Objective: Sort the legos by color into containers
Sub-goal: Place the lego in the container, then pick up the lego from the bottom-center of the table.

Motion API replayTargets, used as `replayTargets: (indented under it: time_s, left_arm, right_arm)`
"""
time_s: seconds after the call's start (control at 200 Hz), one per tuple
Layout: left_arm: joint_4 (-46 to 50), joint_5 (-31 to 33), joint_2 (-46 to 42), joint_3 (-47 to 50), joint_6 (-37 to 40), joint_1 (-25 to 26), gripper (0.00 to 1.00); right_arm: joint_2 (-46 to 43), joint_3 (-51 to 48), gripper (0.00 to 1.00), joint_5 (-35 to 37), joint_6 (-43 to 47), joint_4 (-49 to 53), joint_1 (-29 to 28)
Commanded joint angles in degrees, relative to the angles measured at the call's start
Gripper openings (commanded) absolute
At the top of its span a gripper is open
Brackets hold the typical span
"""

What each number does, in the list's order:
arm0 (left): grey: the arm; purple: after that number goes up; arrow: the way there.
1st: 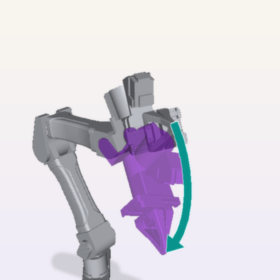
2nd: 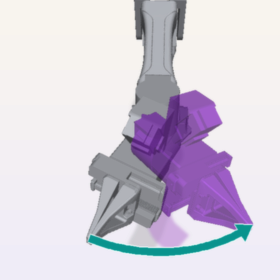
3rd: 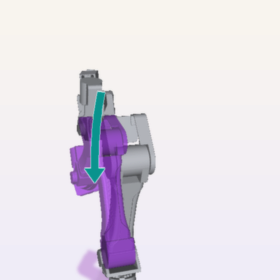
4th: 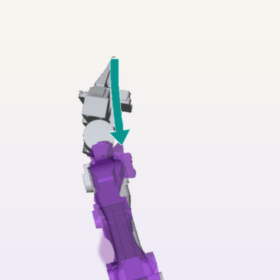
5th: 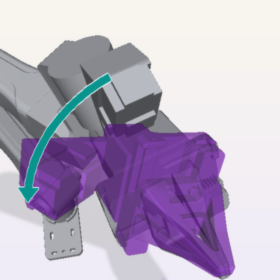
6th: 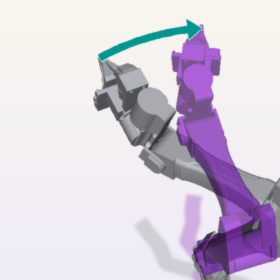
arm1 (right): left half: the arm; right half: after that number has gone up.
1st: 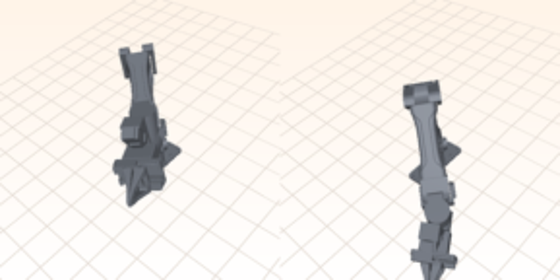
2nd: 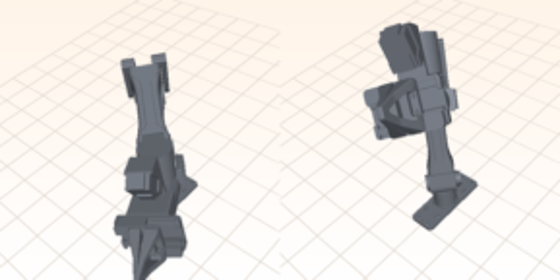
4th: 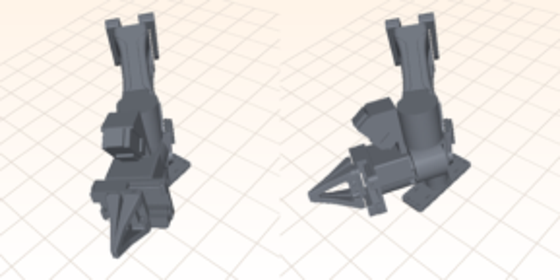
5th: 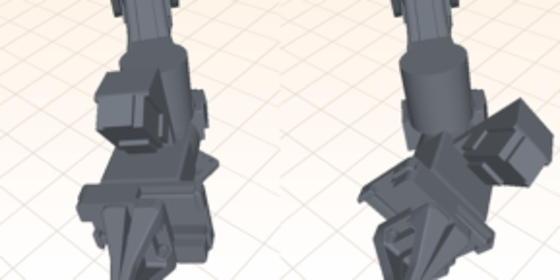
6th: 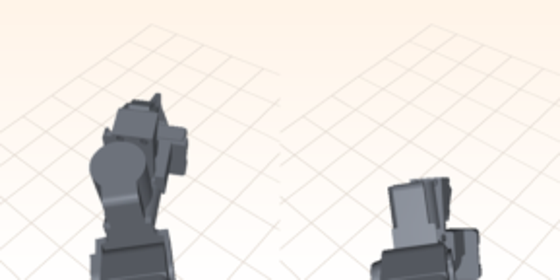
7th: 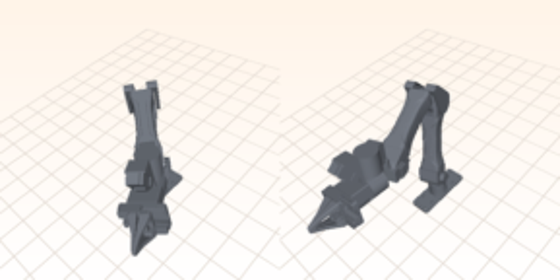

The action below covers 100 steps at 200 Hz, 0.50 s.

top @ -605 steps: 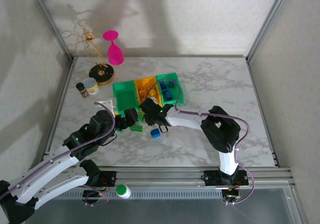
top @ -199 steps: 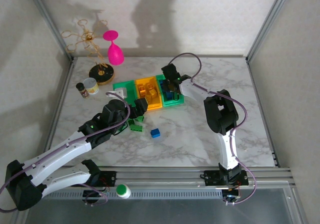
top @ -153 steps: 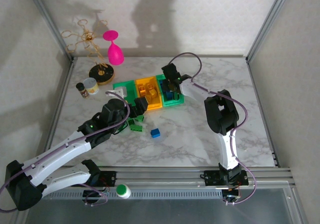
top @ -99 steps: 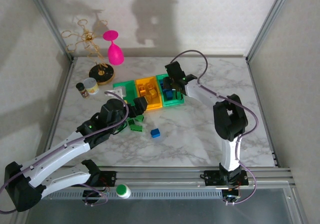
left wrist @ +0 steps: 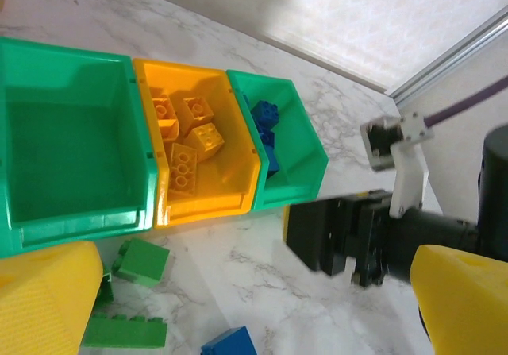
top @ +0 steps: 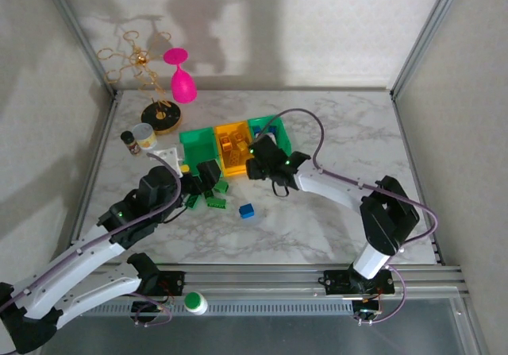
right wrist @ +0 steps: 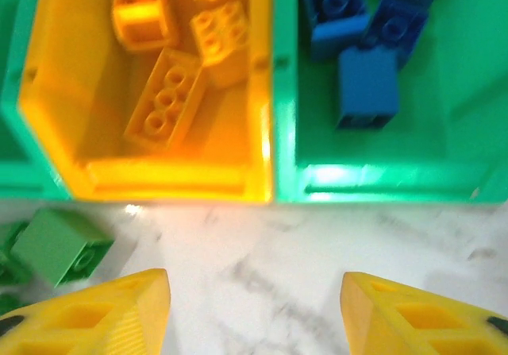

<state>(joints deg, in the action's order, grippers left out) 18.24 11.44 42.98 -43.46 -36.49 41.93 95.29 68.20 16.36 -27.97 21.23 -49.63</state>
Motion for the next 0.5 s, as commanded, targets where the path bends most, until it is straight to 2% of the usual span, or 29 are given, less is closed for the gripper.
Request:
replayTargets:
  time_s: [0.0, 0.27, 0.496]
  left_arm:
    - [5.0, -0.4, -1.7, 1.4, -1.3, 0.4, 1.00]
    - [6.2, 1.3, -5.6, 4.7, -3.8, 0.4, 1.00]
    - [7.0, 2.9, -6.3, 5.4, -4.8, 0.4, 1.00]
  right_arm:
    - [-2.3, -2.1, 0.61, 3.0, -5.8, 2.5, -4.2]
    - [0.0, -4.9, 0.69, 5.3, -13.7, 6.2, -14.2]
    - [4.5, -4.2, 0.71, 5.3, -16.0, 4.8, -17.2]
